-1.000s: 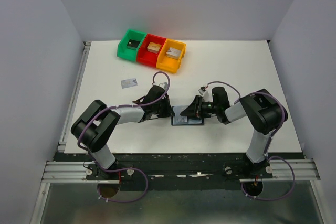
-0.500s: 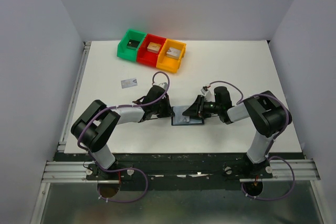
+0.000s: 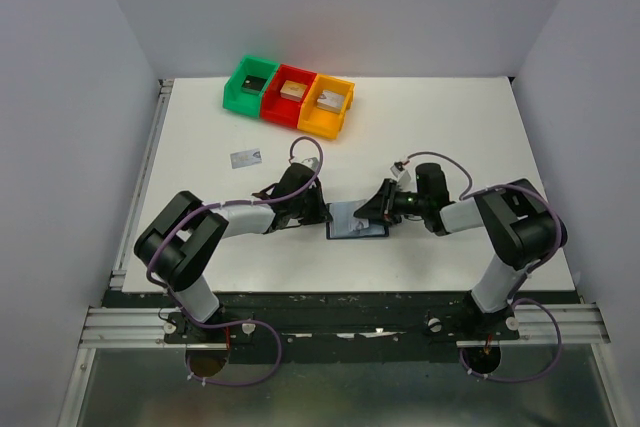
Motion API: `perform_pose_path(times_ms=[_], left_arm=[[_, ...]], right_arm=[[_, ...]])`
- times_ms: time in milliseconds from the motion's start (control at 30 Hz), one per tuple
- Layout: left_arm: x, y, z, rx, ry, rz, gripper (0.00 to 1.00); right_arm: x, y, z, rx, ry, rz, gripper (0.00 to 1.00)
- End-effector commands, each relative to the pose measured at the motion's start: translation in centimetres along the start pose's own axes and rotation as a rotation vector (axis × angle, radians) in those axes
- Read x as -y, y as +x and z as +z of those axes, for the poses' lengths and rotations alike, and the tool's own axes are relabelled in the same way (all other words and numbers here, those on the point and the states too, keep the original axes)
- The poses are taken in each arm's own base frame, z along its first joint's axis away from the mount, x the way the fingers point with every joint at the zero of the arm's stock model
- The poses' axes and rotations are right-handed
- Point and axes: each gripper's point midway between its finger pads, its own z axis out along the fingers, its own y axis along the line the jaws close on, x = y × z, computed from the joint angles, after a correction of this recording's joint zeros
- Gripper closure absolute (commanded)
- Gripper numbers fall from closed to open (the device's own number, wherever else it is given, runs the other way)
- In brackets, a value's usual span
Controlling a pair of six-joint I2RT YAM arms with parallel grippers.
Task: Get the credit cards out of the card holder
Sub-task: Remove the credit card from the card holder.
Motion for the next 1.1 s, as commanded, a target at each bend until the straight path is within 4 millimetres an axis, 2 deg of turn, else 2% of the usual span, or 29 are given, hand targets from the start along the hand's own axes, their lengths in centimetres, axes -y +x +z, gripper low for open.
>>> perform_pose_path(times_ms=[0,333,667,800,900,933,1033,1067], left_arm=[[-3.8,2.4,-0.5,-0.062,-0.141,-0.006,1.00],[-3.8,2.2,-0.8,-0.054,-0.138,-0.003,1.00],[-3.7,2.0,-1.0,-0.038,-0.133,0.001,1.00],[-2.6,0.8,-1.6,-0.011,-0.121,0.042,1.00],[-1.2,-0.8,-2.6,0.046,-0.099,0.067,1.00],[-0.6,-1.3,-2.9,0.064,-0.085,0.076,0.96],[1.6,-2.7,-4.5,0.089,-0.027,0.094,0.64],[2.7,-3.3,-5.2,0.105,-0.001,0.103,0.57]], right_arm=[[0.4,-0.1,-0.6,0.021,0.024,-0.016,0.63],[0.8,-0.4,-1.0,0.040,0.049,-0.009,0.72],[2.1,-0.7,-2.0,0.100,0.135,0.002,0.93],[1.3,-1.2,-3.1,0.121,0.176,-0.034,0.98],[0.1,-1.8,-4.2,0.133,0.225,-0.093,0.99],[-0.1,-1.9,-4.7,0.134,0.249,-0.117,0.99],[-2.2,-2.8,-6.2,0.155,0.280,-0.212,1.00],[-2.8,-2.9,-6.7,0.155,0.289,-0.246,1.00]])
